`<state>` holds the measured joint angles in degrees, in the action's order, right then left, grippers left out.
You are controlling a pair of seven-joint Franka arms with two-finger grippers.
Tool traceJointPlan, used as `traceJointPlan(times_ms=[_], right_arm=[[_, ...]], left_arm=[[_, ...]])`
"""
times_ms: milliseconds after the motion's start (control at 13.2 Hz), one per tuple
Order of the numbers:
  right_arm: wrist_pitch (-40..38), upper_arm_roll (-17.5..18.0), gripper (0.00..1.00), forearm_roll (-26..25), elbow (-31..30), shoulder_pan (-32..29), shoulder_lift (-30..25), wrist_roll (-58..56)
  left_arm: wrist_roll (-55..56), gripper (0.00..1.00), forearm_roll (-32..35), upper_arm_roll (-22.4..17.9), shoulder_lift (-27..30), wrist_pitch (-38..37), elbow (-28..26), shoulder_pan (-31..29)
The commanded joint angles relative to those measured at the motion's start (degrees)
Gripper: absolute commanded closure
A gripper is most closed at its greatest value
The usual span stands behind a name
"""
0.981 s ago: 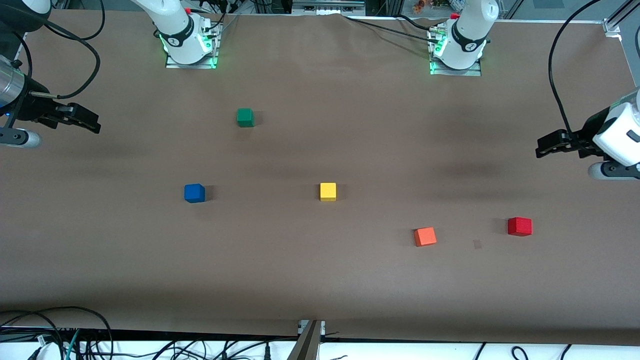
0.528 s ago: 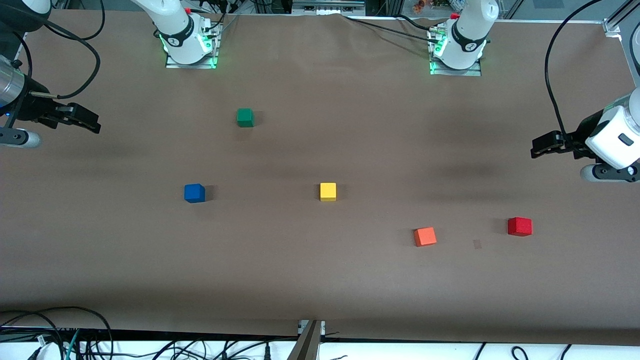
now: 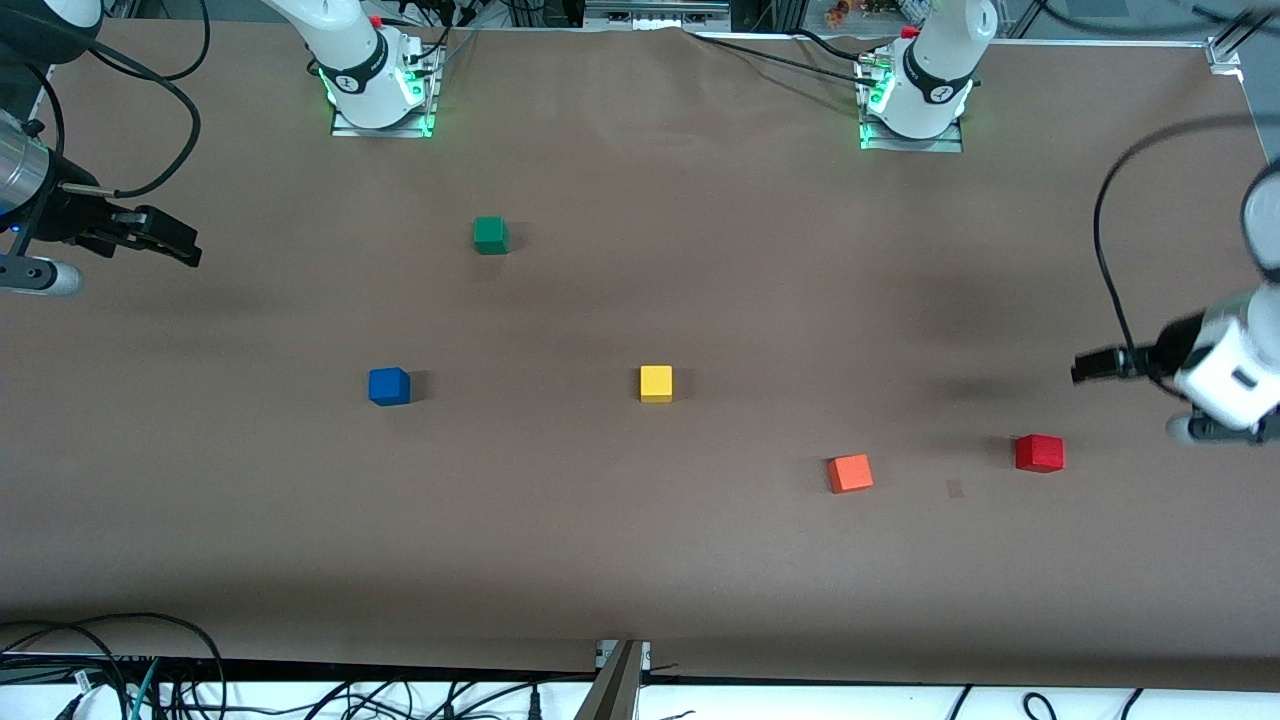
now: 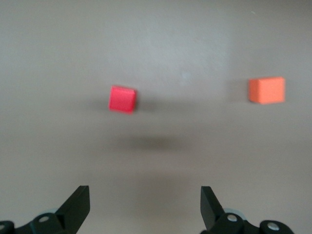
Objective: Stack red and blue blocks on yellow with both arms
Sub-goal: 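Move the left gripper down toward the red cube, then grasp the red cube with the left gripper while the right gripper reaches the blue cube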
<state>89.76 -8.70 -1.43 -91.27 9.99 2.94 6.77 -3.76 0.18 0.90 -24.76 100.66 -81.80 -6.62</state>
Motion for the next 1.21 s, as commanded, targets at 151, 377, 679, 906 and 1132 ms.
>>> traceJointPlan(times_ms=[151,377,679,906,1132], right_arm=[[-0.46,0.35,0.0,0.03,0.39,-0.15,0.4,-0.53],[-0.64,0.35,0.0,0.2,0.3,-0.24,2.42,-0.44],[-0.9,0.35,0.0,0.29,-0.05,-0.32,5.59,-4.11],[-1.43,0.43,0.0,0.38,0.21,-0.41,6.9,-5.71],[-0.47,0.52,0.0,2.04,0.04,0.2,9.01,-5.71]], left_arm=[[-6.96,0.0,0.78,0.24,-9.06,9.97,0.5,-0.76],[-12.4,0.0,0.7,0.33,-13.11,18.22,-2.03,-3.03],[-13.82,0.0,0.7,0.33,-15.14,31.42,-9.33,-4.71],[-13.82,0.0,0.61,0.5,-15.67,32.05,-10.92,-4.71],[-13.82,0.0,0.52,0.59,-15.67,32.06,-12.15,-4.63]])
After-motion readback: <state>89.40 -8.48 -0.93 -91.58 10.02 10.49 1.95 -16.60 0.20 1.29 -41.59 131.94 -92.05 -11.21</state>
